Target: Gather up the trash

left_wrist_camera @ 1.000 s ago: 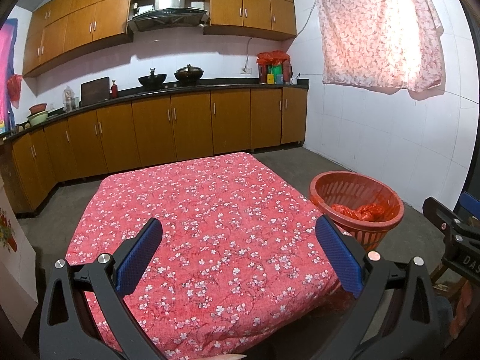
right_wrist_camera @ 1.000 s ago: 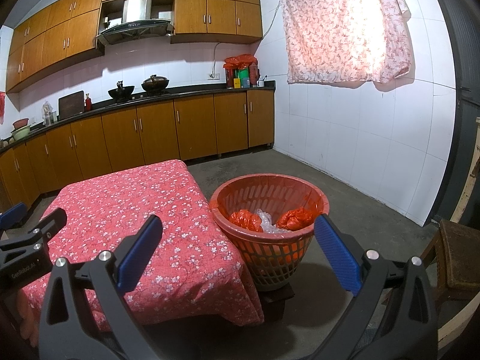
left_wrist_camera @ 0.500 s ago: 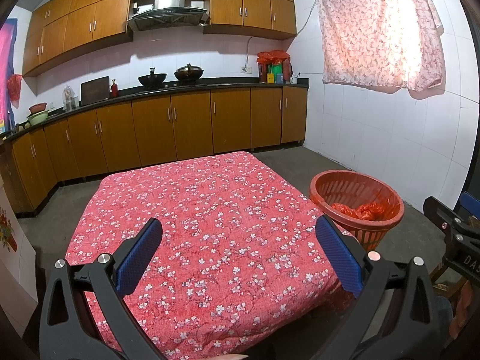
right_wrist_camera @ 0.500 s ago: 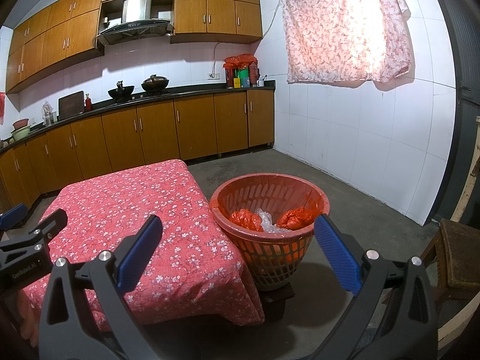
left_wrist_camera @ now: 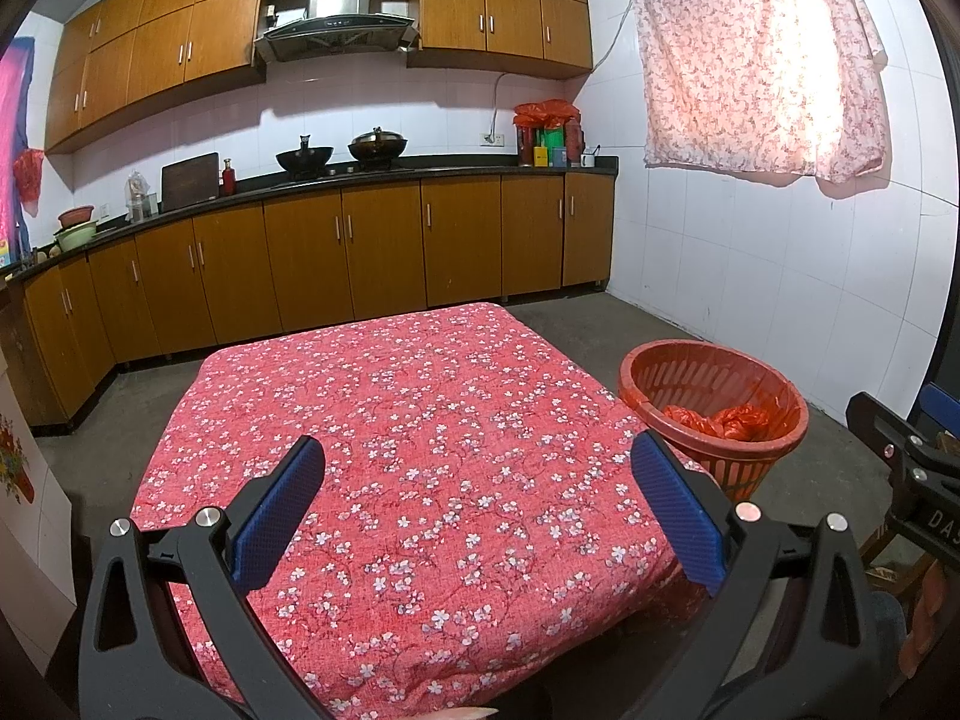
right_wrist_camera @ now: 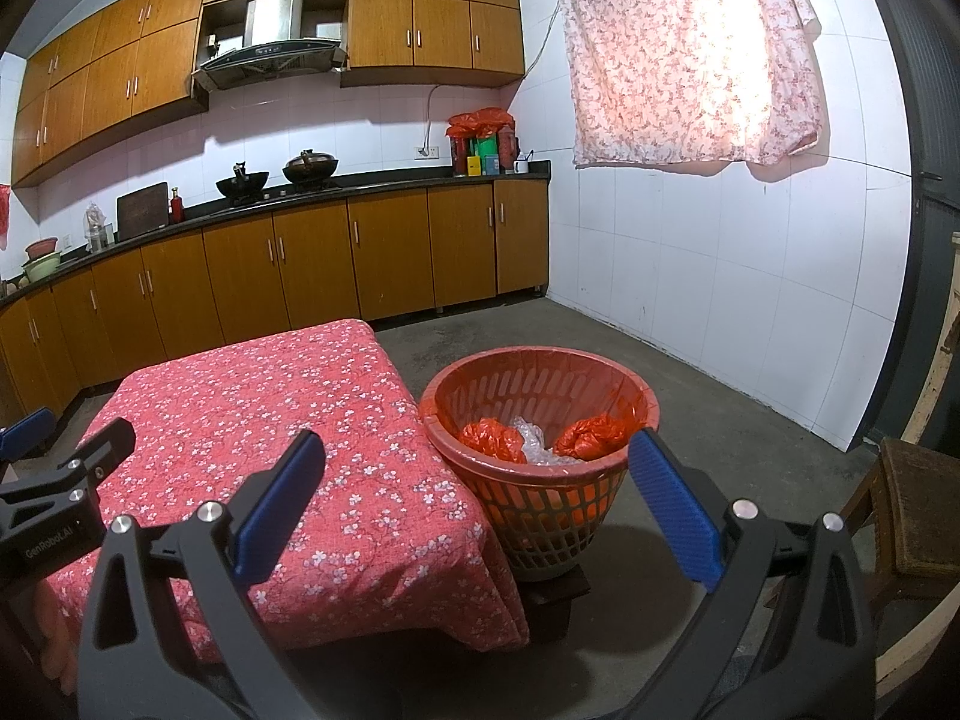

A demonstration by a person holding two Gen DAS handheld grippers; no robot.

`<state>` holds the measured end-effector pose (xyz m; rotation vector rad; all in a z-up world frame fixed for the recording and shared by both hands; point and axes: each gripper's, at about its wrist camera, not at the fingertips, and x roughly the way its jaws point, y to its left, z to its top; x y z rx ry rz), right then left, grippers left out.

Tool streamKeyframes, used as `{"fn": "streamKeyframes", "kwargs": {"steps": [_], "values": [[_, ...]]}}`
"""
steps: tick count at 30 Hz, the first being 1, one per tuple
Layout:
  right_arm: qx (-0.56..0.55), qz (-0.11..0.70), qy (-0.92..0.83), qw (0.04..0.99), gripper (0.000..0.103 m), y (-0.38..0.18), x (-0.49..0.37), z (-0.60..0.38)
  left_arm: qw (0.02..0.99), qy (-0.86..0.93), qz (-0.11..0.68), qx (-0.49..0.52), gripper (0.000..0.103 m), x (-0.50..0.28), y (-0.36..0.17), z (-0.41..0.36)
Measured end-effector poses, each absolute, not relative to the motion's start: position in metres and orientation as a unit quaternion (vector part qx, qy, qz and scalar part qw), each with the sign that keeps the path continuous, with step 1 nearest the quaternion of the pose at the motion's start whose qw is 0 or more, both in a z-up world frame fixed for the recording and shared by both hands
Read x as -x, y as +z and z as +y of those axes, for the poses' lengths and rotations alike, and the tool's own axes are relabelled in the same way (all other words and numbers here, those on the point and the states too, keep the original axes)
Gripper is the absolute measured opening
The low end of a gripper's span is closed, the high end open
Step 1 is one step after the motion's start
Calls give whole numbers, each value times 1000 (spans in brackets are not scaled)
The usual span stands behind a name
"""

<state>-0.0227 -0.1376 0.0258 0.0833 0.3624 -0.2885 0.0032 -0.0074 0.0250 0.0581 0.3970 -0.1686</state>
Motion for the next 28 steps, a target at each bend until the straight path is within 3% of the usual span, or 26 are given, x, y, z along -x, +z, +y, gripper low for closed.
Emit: {"fn": "streamKeyframes", "kwargs": {"steps": [28], "values": [[-41, 180, -143, 972, 99, 27, 23, -138, 977, -82, 196, -31, 101, -9, 27, -2]]}}
